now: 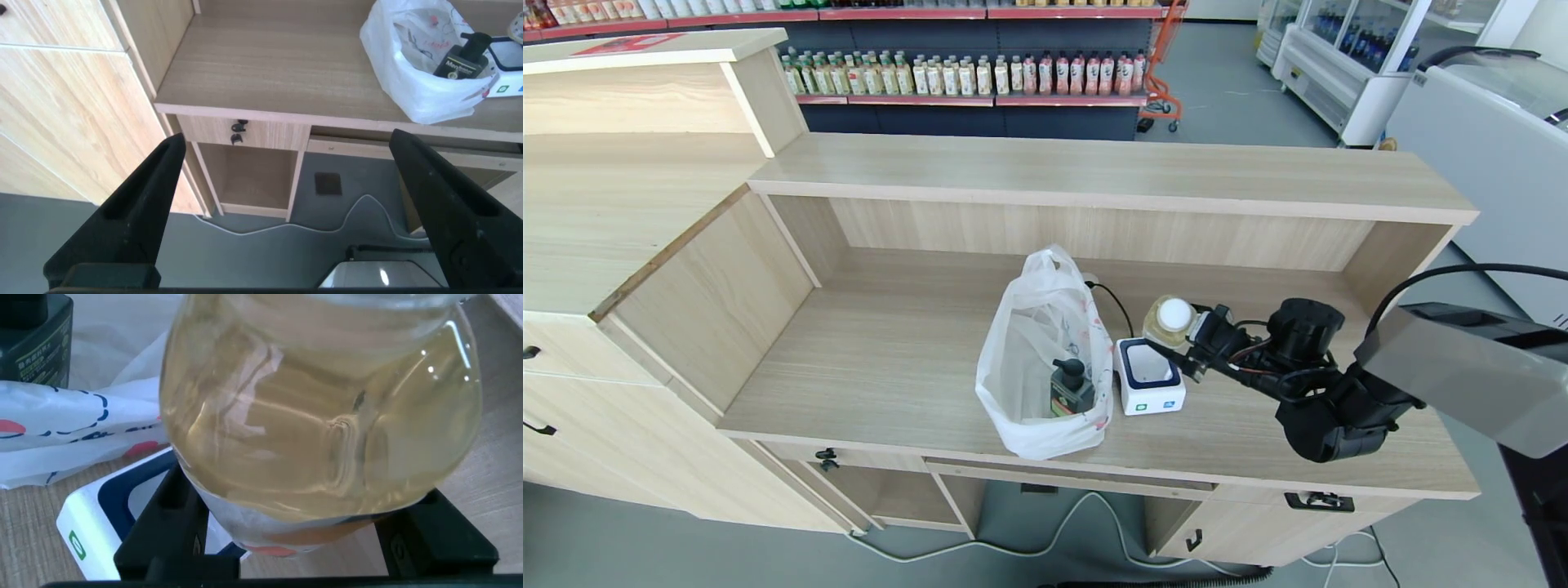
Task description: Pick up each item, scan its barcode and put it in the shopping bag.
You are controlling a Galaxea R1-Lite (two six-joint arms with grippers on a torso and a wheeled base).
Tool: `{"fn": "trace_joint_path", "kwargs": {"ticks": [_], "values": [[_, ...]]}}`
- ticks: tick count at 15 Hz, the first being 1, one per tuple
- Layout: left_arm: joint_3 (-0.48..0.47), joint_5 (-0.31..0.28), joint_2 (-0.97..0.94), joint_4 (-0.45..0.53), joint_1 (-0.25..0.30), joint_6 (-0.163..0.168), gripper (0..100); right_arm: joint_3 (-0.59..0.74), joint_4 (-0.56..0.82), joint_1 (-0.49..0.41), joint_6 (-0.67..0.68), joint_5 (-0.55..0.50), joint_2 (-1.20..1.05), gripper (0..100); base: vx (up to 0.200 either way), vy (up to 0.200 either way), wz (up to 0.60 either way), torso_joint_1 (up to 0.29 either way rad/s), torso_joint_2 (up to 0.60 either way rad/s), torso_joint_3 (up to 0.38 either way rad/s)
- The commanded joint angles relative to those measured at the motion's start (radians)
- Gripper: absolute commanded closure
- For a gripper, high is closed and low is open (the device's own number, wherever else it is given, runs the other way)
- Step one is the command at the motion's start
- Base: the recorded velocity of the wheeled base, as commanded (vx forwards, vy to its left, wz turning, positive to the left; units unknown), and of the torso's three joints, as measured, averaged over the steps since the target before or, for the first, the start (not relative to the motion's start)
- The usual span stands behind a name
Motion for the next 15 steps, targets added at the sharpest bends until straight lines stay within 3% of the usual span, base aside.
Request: {"fn": "trace_joint_path", "kwargs": {"ticks": [1,15], "values": [[-0.002,0.000,0.000,0.000,0.000,0.001,0,-0.022,-0.001,0.007,0.000,0.002,0.020,100,0.000,0.000,0.00,0.000,0.00,0.000],[0.000,-0.001,0.000,0.000,0.000,-0.002,0,-0.072,-0.002,0.019,0.002,0.036,0.090,100,0.000,0.000,0.00,0.000,0.00,0.000]]}}
